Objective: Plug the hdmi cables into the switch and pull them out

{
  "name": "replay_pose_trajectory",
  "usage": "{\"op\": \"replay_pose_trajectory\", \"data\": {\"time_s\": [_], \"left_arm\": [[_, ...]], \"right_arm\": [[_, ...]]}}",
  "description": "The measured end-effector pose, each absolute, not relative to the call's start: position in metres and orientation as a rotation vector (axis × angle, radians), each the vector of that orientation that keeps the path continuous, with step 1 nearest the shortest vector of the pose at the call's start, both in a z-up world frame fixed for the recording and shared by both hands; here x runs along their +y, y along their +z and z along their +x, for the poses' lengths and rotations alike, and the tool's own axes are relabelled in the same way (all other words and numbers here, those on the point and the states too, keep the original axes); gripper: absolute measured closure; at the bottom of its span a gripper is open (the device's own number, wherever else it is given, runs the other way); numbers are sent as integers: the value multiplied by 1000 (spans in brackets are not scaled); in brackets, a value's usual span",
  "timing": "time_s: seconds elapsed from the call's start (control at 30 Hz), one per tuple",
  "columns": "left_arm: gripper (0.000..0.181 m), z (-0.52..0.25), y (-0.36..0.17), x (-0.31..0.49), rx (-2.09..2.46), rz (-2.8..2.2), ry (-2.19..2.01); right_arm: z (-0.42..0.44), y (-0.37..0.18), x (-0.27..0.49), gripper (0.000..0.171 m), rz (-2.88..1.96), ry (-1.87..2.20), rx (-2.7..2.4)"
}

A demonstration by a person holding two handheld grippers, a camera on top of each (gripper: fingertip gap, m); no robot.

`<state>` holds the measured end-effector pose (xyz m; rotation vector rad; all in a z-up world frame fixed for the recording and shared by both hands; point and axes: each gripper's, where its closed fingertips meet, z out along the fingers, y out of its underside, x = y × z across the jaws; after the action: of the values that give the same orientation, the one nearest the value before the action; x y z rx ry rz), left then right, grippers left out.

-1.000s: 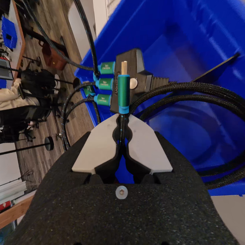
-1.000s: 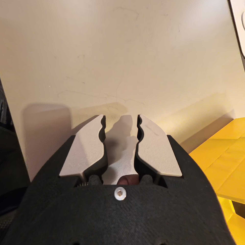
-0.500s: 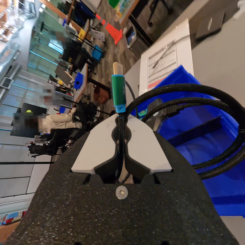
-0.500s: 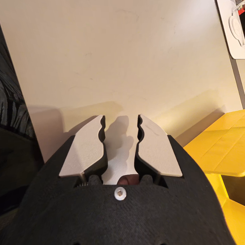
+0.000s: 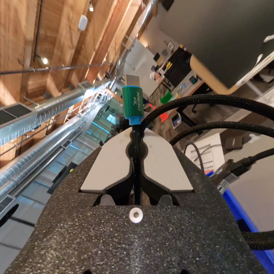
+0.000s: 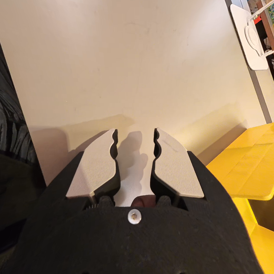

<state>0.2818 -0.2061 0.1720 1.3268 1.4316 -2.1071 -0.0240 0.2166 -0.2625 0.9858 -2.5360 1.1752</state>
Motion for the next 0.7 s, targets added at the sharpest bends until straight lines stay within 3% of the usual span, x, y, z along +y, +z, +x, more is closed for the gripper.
{"op": "replay_pose_trajectory", "data": {"time_s": [0.13, 0.3, 0.7], "left_arm": [[178, 234, 198, -160, 1356, 1448, -2212], [177, 170, 178, -120, 1348, 1647, -2295], [178, 21, 8, -47, 1348, 2152, -2294]], "right_arm": [[-22, -258, 212, 124, 976, 1193, -2523], [-16, -254, 207, 124, 951, 1230, -2512], [-21, -234, 185, 130, 665, 1395, -2443]]}}
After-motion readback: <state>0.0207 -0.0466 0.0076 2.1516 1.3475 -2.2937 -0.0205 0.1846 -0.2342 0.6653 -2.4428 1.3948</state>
